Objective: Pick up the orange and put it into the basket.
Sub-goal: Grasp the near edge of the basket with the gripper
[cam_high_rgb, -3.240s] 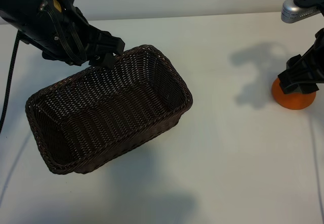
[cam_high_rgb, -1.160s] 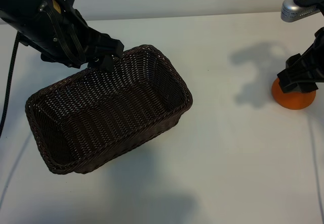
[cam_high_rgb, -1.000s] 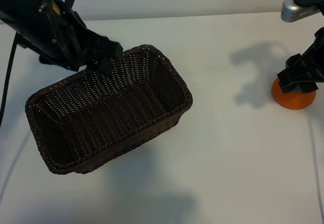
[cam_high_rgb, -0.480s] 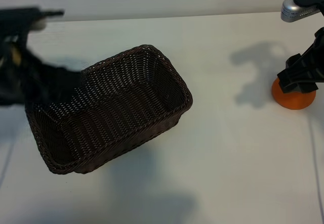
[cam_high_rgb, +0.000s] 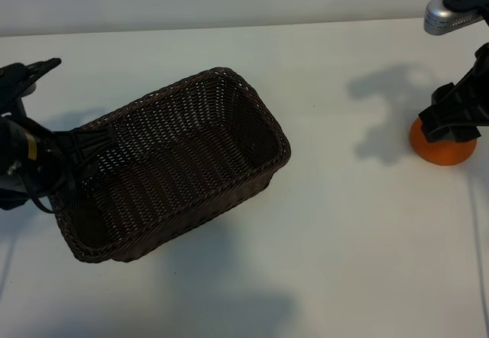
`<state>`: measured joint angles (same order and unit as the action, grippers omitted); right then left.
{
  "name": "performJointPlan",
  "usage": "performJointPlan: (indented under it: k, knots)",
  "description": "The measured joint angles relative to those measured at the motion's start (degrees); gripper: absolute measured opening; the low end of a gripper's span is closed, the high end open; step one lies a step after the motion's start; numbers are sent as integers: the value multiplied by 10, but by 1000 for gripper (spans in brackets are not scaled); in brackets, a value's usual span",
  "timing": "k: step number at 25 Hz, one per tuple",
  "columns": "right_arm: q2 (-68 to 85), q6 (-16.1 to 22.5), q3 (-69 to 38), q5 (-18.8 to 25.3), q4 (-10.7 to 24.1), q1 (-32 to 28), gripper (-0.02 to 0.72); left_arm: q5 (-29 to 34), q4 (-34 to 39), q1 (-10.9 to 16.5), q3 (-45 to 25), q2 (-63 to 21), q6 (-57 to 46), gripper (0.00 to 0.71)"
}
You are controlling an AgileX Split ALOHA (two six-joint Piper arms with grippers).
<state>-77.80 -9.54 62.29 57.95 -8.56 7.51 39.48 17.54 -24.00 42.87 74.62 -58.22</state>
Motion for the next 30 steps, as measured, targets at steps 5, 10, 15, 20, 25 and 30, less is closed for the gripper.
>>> performJointPlan:
  k: [5,10,15,20,25,30]
  knots:
    - [0,0,0,0,0,0,595,6,-1,10,-6,16,-4,592]
    - [0,0,0,0,0,0,595,20,-12,10,-6,16,3,592]
    - [0,0,0,0,0,0,595,22,-15,10,-6,22,9,592]
    - [0,0,0,0,0,0,595,26,-18,10,-6,41,22,592]
    - [0,0,0,0,0,0,595,27,-19,10,-6,44,24,592]
    - [0,0,0,0,0,0,595,53,-16,10,-6,21,39,592]
